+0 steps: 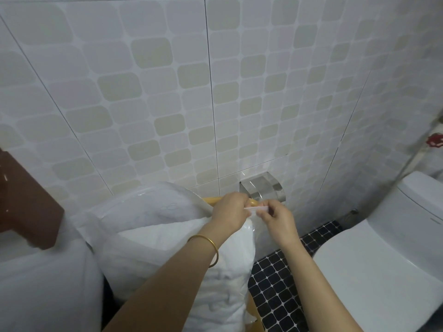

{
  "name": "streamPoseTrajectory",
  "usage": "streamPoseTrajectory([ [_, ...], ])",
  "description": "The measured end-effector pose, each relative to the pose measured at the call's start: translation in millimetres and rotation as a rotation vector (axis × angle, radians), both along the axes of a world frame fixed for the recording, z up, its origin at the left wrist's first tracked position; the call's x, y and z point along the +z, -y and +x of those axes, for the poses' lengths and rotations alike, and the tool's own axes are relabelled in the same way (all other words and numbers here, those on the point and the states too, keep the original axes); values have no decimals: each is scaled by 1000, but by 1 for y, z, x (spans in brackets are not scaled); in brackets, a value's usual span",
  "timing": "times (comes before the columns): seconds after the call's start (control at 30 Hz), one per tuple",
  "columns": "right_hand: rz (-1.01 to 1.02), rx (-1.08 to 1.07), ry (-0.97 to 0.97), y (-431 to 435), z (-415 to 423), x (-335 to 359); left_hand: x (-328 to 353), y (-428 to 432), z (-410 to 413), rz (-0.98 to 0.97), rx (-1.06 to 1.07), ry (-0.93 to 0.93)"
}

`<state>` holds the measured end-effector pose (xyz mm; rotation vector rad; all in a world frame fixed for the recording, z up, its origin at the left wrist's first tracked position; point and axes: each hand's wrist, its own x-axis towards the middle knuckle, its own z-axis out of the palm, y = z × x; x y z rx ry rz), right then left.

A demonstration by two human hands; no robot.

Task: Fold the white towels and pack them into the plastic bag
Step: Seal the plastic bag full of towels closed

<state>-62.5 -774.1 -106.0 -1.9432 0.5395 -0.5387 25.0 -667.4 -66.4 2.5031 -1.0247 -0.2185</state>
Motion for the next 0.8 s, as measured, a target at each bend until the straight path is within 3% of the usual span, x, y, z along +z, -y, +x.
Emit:
streamPoseTrajectory([
  [0.4,-175,36,-60,1,7,0,-4,5,-10,167,-31,194],
  [0.8,-77,62,-13,3,3,-2,4,-6,1,28,10,7],
])
